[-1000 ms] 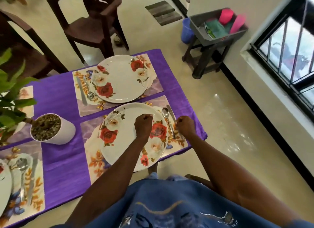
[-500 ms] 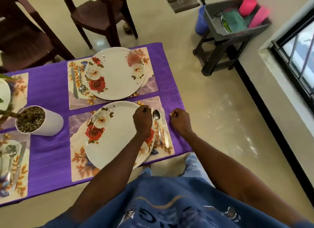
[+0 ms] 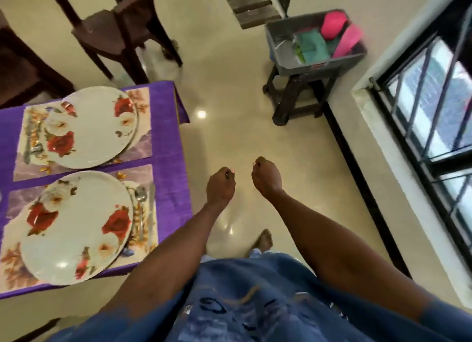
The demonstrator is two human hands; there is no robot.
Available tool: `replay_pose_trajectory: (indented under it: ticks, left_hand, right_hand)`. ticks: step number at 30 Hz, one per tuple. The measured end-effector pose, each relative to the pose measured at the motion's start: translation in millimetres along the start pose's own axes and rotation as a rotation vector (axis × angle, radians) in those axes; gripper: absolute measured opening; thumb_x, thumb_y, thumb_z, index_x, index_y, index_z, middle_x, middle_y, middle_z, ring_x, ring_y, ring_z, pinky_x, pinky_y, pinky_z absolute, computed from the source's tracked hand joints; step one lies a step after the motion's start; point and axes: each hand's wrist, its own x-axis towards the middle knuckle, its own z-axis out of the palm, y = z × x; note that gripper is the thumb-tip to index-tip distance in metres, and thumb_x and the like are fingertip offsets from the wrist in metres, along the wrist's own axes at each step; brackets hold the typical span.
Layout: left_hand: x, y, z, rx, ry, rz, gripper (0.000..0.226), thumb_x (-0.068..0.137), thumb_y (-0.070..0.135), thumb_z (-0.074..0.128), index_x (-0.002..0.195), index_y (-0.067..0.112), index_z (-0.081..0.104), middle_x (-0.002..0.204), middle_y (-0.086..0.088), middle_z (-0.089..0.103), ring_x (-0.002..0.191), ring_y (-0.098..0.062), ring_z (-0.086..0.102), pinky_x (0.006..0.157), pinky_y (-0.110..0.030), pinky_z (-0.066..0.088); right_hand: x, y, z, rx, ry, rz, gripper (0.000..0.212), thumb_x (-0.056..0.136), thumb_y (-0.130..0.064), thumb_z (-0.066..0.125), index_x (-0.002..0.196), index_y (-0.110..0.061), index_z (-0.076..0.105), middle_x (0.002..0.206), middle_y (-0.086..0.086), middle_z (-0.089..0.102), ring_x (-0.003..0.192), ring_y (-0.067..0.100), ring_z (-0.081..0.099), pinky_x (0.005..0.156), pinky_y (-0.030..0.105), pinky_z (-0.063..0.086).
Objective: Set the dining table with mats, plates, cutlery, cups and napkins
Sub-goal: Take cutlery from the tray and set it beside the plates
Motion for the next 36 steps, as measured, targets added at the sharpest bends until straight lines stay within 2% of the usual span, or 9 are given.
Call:
replay_pose_trajectory:
  ticks: [4, 8, 14, 17, 20, 29, 33, 35, 36]
  left_hand:
    - [-1, 35, 44, 0.230, -0.162, 0.056, 0.028, 0.098, 0.028, 0.044, 0.099, 0.011, 0.066, 0.103, -0.011, 0.069, 0.099, -0.034, 0.062, 0.076, -0.035, 0.046]
    - [11, 72, 70, 0.387, -0.236, 0.169, 0.029, 0.099, 0.029, 0.042, 0.096, 0.010, 0.063, 0.104, -0.014, 0.068, 0.097, -0.036, 0.062, 0.075, -0.034, 0.046]
    - [55, 105, 98, 0.523, -0.288, 0.272, 0.029, 0.099, 0.028, 0.042, 0.101, 0.008, 0.064, 0.107, -0.016, 0.067, 0.098, -0.037, 0.062, 0.074, -0.034, 0.043]
    - [94, 116, 111, 0.561, -0.329, 0.298, 0.029, 0.097, 0.028, 0.042, 0.101, 0.009, 0.064, 0.108, -0.017, 0.067, 0.098, -0.037, 0.062, 0.077, -0.036, 0.047]
    - [153, 136, 114, 0.573, -0.360, 0.326, 0.028, 0.097, 0.028, 0.044, 0.103, 0.009, 0.064, 0.111, -0.016, 0.066, 0.101, -0.036, 0.062, 0.081, -0.037, 0.047]
    - [367, 213, 51, 0.584, -0.386, 0.365, 0.025, 0.097, 0.026, 0.048, 0.107, 0.010, 0.065, 0.113, -0.014, 0.066, 0.105, -0.035, 0.061, 0.084, -0.037, 0.049]
    - [444, 236, 37, 0.621, -0.410, 0.368, 0.023, 0.095, 0.025, 0.050, 0.105, 0.010, 0.066, 0.112, -0.013, 0.067, 0.103, -0.035, 0.062, 0.082, -0.036, 0.049]
    - [480, 248, 40, 0.646, -0.436, 0.381, 0.024, 0.096, 0.025, 0.050, 0.105, 0.010, 0.066, 0.113, -0.012, 0.067, 0.104, -0.034, 0.062, 0.083, -0.035, 0.049]
    - [496, 255, 42, 0.668, -0.449, 0.387, 0.024, 0.096, 0.025, 0.050, 0.105, 0.010, 0.065, 0.114, -0.012, 0.066, 0.105, -0.034, 0.061, 0.085, -0.036, 0.050]
  right_hand:
    - [7, 46, -34, -0.024, -0.035, 0.150, 0.021, 0.088, -0.008, 0.042, 0.098, -0.005, 0.059, 0.106, 0.019, 0.067, 0.090, 0.038, 0.062, 0.066, 0.031, 0.040]
    - [16, 75, -48, 0.011, -0.026, 0.259, 0.026, 0.088, -0.009, 0.043, 0.104, -0.005, 0.063, 0.106, 0.016, 0.068, 0.092, 0.036, 0.064, 0.068, 0.030, 0.044]
    - [57, 99, -56, 0.056, -0.027, 0.322, 0.024, 0.086, -0.013, 0.046, 0.100, -0.007, 0.066, 0.105, 0.018, 0.069, 0.092, 0.037, 0.065, 0.074, 0.036, 0.052]
    - [100, 99, -67, 0.069, -0.003, 0.333, 0.024, 0.086, -0.013, 0.048, 0.099, -0.006, 0.066, 0.104, 0.018, 0.069, 0.093, 0.037, 0.065, 0.074, 0.037, 0.053]
    - [158, 88, -79, 0.076, 0.024, 0.346, 0.023, 0.087, -0.011, 0.048, 0.099, -0.005, 0.066, 0.103, 0.017, 0.069, 0.092, 0.036, 0.064, 0.070, 0.033, 0.048]
    - [338, 5, -119, 0.266, 0.117, 0.408, 0.027, 0.087, -0.006, 0.048, 0.104, -0.002, 0.068, 0.106, 0.018, 0.068, 0.096, 0.036, 0.065, 0.075, 0.038, 0.054]
    - [412, -20, -132, 0.380, 0.144, 0.462, 0.019, 0.085, -0.007, 0.050, 0.090, -0.002, 0.068, 0.094, 0.018, 0.069, 0.089, 0.035, 0.065, 0.068, 0.035, 0.049]
    - [453, -19, -134, 0.431, 0.185, 0.522, 0.018, 0.084, -0.008, 0.052, 0.087, -0.001, 0.068, 0.090, 0.018, 0.068, 0.087, 0.035, 0.064, 0.066, 0.033, 0.045]
    - [474, -15, -134, 0.486, 0.192, 0.563, 0.019, 0.084, -0.010, 0.052, 0.088, -0.001, 0.068, 0.091, 0.019, 0.068, 0.088, 0.035, 0.065, 0.067, 0.034, 0.048]
